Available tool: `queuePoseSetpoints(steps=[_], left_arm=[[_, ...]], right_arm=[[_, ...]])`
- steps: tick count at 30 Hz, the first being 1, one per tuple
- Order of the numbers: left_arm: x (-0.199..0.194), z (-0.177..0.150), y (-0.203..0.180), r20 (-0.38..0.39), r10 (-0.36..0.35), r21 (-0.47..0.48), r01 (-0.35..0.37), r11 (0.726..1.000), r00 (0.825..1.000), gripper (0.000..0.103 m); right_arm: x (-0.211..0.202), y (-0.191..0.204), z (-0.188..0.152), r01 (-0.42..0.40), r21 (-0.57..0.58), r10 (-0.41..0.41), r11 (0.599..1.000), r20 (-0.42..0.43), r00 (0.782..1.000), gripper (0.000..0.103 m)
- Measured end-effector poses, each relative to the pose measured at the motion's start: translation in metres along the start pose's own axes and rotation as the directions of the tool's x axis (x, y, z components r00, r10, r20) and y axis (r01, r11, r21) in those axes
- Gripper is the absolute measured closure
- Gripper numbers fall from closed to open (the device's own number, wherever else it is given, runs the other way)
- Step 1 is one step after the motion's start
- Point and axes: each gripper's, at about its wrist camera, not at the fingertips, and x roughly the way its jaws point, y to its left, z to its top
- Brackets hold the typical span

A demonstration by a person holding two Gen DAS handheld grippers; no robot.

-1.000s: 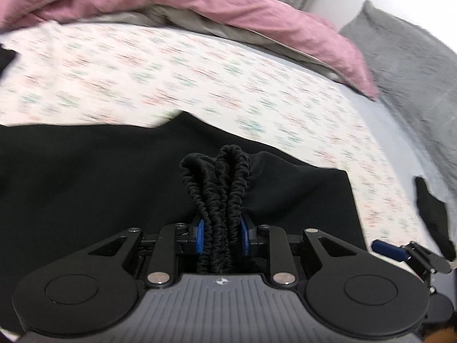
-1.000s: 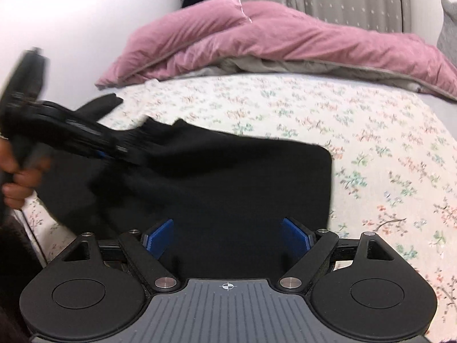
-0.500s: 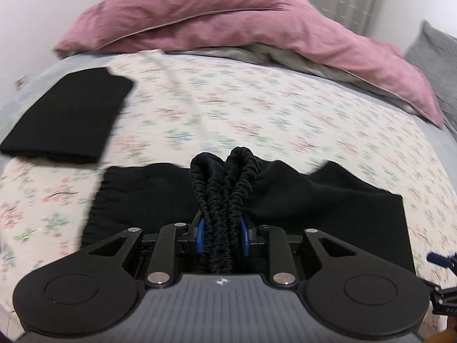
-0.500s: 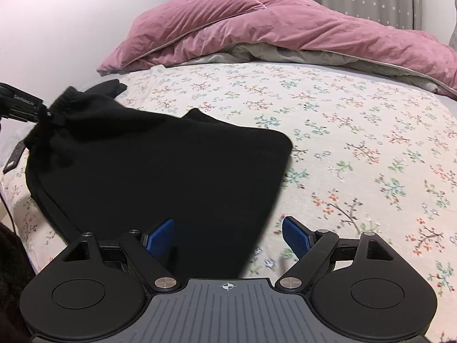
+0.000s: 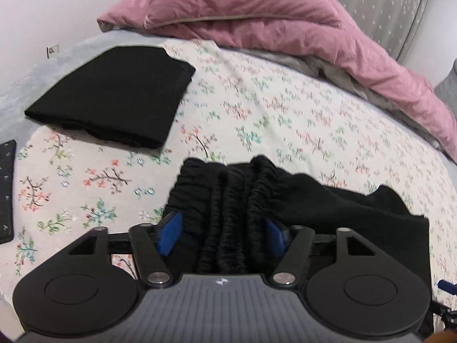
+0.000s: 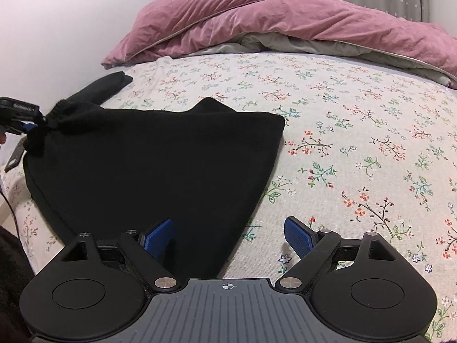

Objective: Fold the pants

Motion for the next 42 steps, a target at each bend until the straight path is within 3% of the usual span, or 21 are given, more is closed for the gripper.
queuePoseSetpoints(steps=[3,7,10,15,17,21,23,28,31,35,39,42], left_arm=[[-0.019,0.005,0.001,0.074,0.031,-0.012,-0.030,0.999,0.997,0.011],[-0.043,0.006,-0.012,0.144,-0.019,-0.002,0.019,1.000,0.989,0.000],[-0.056,-0.008,-0.039,0.172,-0.059,0.040,0.053,0.998,0.983,0.000],[-0.046,-0.049,-0.098,0.115,-0.165,0.165,0.145,0.976,0.980,0.000],[-0.035,-0.068,-0.123,0.072,-0.192,0.237,0.171,0.956,0.979,0.000],[-0.010,-0.113,-0.170,0.002,-0.215,0.397,0.197,0.897,0.977,0.000],[-0.002,-0.134,-0.188,-0.030,-0.250,0.476,0.233,0.848,0.968,0.000],[0.005,-0.164,-0.207,-0.044,-0.311,0.605,0.273,0.748,0.949,0.000],[0.005,-0.172,-0.210,-0.075,-0.356,0.632,0.321,0.706,0.931,0.000],[0.001,-0.189,-0.219,-0.114,-0.394,0.671,0.363,0.646,0.912,0.000],[-0.010,-0.205,-0.236,-0.085,-0.413,0.760,0.327,0.561,0.907,0.000],[-0.019,-0.213,-0.246,-0.045,-0.427,0.801,0.288,0.524,0.903,0.000]], right_arm=[[0.002,-0.003,0.000,0.001,0.015,-0.001,1.000,-0.006,1.000,0.012],[0.003,-0.005,0.002,-0.008,0.043,0.009,0.999,-0.025,1.000,0.011],[0.002,-0.005,0.004,-0.024,0.055,0.026,0.998,-0.038,0.999,0.007],[0.003,-0.009,0.001,-0.072,0.128,0.085,0.989,-0.096,0.992,0.006],[0.004,-0.014,-0.001,-0.135,0.190,0.160,0.972,-0.122,0.980,0.006],[0.004,-0.033,-0.006,-0.220,0.360,0.276,0.907,-0.114,0.954,0.006],[0.004,-0.042,-0.009,-0.252,0.436,0.324,0.864,-0.098,0.941,0.006],[0.001,-0.052,-0.016,-0.307,0.508,0.398,0.805,-0.078,0.914,0.007],[0.000,-0.049,-0.021,-0.332,0.506,0.435,0.796,-0.097,0.895,0.018],[0.003,-0.053,-0.031,-0.348,0.556,0.483,0.755,-0.111,0.869,0.066],[0.002,-0.061,-0.036,-0.355,0.614,0.509,0.705,-0.090,0.856,0.075],[-0.005,-0.061,-0.032,-0.383,0.610,0.523,0.694,-0.061,0.850,0.077]])
